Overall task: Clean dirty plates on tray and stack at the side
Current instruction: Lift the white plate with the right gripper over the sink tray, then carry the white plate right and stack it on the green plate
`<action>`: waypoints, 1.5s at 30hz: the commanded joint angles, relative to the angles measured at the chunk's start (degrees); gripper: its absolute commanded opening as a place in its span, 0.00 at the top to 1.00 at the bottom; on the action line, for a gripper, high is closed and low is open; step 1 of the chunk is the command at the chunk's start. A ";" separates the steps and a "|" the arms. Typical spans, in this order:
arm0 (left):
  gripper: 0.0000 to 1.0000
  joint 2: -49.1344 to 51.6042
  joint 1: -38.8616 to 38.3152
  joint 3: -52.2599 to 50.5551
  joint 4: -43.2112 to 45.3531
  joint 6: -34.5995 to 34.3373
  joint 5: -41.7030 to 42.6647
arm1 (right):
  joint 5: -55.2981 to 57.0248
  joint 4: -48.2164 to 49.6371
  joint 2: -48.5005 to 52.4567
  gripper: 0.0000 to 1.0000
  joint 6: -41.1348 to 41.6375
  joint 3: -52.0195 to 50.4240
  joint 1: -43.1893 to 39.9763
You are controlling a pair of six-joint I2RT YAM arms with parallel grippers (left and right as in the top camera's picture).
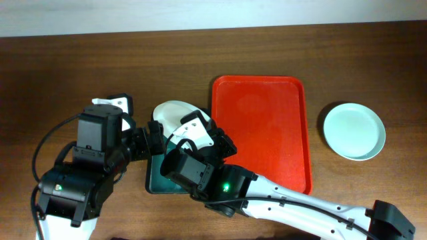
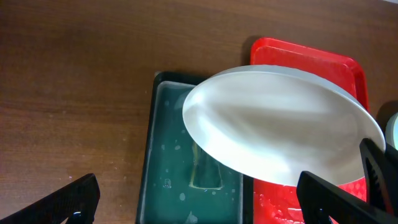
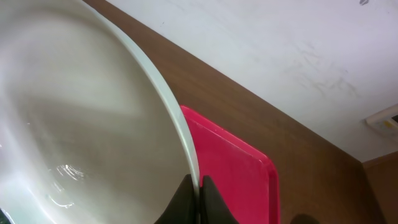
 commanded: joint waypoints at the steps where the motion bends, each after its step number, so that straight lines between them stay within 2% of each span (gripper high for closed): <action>1: 0.00 -0.09 0.35 0.46 -0.07 0.00 -0.37 | 1.99 0.22 -1.38 0.96 0.37 1.51 0.15; 4: 0.01 -0.09 0.35 0.46 -0.07 0.02 -0.37 | 0.96 0.42 -1.38 0.96 2.51 1.51 0.11; 6: 0.00 -0.09 0.35 0.46 -0.07 0.02 -0.37 | -4.55 -0.24 -1.36 0.96 10.08 1.51 -0.20; 8: 0.01 -0.09 0.35 0.46 -0.07 0.02 -0.37 | -12.13 -3.61 -1.38 0.96 25.22 1.51 -1.79; 10: 0.01 -0.09 0.35 0.46 -0.07 0.02 -0.37 | -16.55 -5.62 -2.08 0.96 32.72 1.51 -4.55; 11: 0.01 -0.09 0.35 0.46 -0.07 0.00 -0.37 | -18.64 -6.12 -2.86 0.96 33.46 1.51 -6.29; 16: 0.01 -0.09 0.35 0.46 -0.07 0.00 -0.37 | -33.75 -11.74 -14.53 0.96 33.38 1.64 -21.00; 21: 0.01 -0.09 0.35 0.46 -0.07 0.02 -0.37 | -49.99 -24.00 -30.21 0.96 25.59 1.62 -50.99; 25: 0.01 -0.09 0.35 0.46 -0.07 0.02 -0.35 | -58.23 -32.94 -32.33 0.96 14.36 1.60 -75.25; 29: 0.01 -0.09 0.35 0.46 -0.07 0.02 -0.37 | -63.91 -36.74 -25.86 0.96 7.50 1.55 -92.13; 32: 0.01 -0.09 0.35 0.46 -0.07 0.02 -0.37 | -68.57 -36.59 -17.07 0.96 5.88 1.55 -100.00; 37: 0.01 -0.09 0.35 0.46 -0.07 0.02 -0.37 | -68.57 -32.72 -0.57 0.96 5.90 1.55 -105.31; 42: 0.01 -0.09 0.35 0.46 -0.09 0.02 -0.37 | -68.59 -27.63 8.90 0.96 5.88 1.55 -109.44; 45: 0.00 -0.09 0.35 0.46 -0.07 0.02 -0.37 | -68.65 -27.50 10.51 0.95 5.88 1.44 -110.09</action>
